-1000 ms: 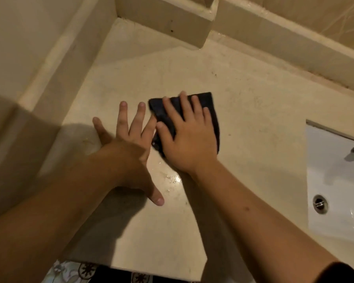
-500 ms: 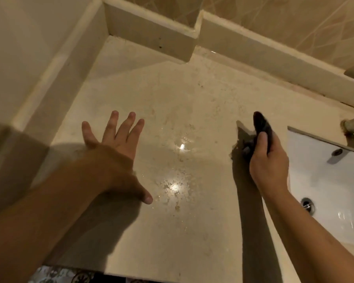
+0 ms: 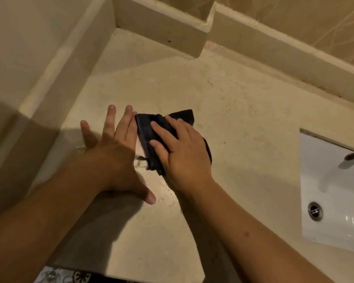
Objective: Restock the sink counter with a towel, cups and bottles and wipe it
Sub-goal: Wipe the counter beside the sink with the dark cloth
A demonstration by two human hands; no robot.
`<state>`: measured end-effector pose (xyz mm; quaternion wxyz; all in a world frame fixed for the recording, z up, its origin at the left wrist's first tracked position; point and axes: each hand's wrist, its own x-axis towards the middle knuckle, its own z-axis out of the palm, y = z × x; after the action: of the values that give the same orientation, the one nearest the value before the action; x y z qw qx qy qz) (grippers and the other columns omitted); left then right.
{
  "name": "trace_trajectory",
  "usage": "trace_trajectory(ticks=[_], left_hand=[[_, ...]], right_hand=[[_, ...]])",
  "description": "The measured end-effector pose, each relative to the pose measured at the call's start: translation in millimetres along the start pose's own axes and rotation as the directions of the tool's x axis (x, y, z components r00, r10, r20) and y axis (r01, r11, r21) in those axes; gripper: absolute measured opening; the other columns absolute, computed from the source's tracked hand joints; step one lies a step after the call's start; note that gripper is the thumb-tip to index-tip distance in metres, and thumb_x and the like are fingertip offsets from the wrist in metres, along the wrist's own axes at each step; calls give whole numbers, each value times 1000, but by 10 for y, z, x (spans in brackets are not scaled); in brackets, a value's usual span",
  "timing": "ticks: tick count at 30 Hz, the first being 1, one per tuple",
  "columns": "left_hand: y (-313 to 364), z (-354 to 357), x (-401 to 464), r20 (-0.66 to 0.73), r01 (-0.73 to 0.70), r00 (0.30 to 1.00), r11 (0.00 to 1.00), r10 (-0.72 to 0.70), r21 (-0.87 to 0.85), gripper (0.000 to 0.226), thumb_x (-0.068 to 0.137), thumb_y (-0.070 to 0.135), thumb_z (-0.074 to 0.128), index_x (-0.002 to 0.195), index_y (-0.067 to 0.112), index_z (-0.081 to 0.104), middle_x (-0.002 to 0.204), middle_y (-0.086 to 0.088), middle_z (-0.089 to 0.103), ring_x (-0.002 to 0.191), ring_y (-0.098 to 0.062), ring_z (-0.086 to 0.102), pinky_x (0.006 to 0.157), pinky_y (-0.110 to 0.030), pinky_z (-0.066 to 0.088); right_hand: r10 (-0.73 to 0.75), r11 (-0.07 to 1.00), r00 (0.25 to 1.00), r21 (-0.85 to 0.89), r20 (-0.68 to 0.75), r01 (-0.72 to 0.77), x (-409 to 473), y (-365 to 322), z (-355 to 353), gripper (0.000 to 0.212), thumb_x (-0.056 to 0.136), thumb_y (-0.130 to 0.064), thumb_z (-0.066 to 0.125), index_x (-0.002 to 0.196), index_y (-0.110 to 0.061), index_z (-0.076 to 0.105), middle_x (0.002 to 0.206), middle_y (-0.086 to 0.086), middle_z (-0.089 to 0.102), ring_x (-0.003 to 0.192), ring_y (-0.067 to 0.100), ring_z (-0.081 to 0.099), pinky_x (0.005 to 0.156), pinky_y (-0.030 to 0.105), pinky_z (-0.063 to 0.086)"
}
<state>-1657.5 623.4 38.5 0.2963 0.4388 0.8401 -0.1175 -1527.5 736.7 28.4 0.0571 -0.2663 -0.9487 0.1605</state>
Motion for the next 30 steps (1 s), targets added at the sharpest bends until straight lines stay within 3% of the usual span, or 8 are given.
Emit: trace_trajectory(ticks=[8,12,14,20,23,25,28,30], left_hand=[[-25,-13,-36,-19,-26,999,999,25,-39,184,-8,106,32,130,21,-54,137,6,-63,129,-27,-56,104,-75,-16],[-10,-66,-42,31,-23,999,998,25,-59,185,-8,104,38,127,20,-57,132,5,-66,126,-28,-58,103,-76,-17],[-9,-72,-67,17,-35,999,997,36,-67,184,-6,104,37,129,20,-56,134,4,-65,126,-28,-58,104,-75,-17],[-97,132,-203,-106,-55,993,997,50,-46,179,-6,108,23,128,21,-56,133,2,-66,126,-26,-59,101,-67,-29],[-91,356,-329,-165,-67,984,997,60,-36,181,-8,107,22,132,21,-53,137,0,-63,129,-28,-55,98,-63,-34],[-69,495,-394,-190,-86,978,996,83,-11,179,-3,109,21,141,25,-44,146,-4,-55,133,-33,-51,100,-65,-32],[-57,599,-420,-253,-107,961,993,115,47,146,38,102,26,151,26,-26,157,-9,-38,138,-39,-43,103,-77,-16],[-56,587,-424,-249,-84,964,995,93,46,154,31,105,26,149,22,-29,154,-7,-41,137,-38,-45,106,-74,-17]], right_hand=[[365,908,898,-118,-247,-402,-377,1470,-498,27,99,-27,56,117,-11,68,112,23,59,99,42,50,82,45,42],[710,670,651,-28,-268,-742,-626,2004,-911,27,105,-29,43,114,-5,51,114,29,50,101,48,48,79,54,44],[741,642,606,42,-289,-765,-620,1912,-1031,25,105,-31,43,119,-11,49,122,22,49,106,43,53,86,53,48],[414,910,831,181,-371,-373,-282,559,-865,14,101,-34,43,113,-33,51,103,-6,49,88,22,54,77,38,43],[171,975,952,181,-255,-127,-329,-160,-553,28,98,-35,40,116,-26,59,104,4,62,90,27,56,73,37,42],[63,992,988,122,-144,-45,-454,-499,-275,33,98,-35,41,117,-19,63,107,11,64,90,27,54,73,37,43],[37,999,999,32,-22,-36,-670,-638,71,32,101,-33,49,127,-19,60,127,11,59,109,29,51,88,43,44],[16,1000,1000,-7,-13,-16,-740,-553,155,37,101,-36,48,133,-20,56,136,7,55,118,27,48,95,42,39]])
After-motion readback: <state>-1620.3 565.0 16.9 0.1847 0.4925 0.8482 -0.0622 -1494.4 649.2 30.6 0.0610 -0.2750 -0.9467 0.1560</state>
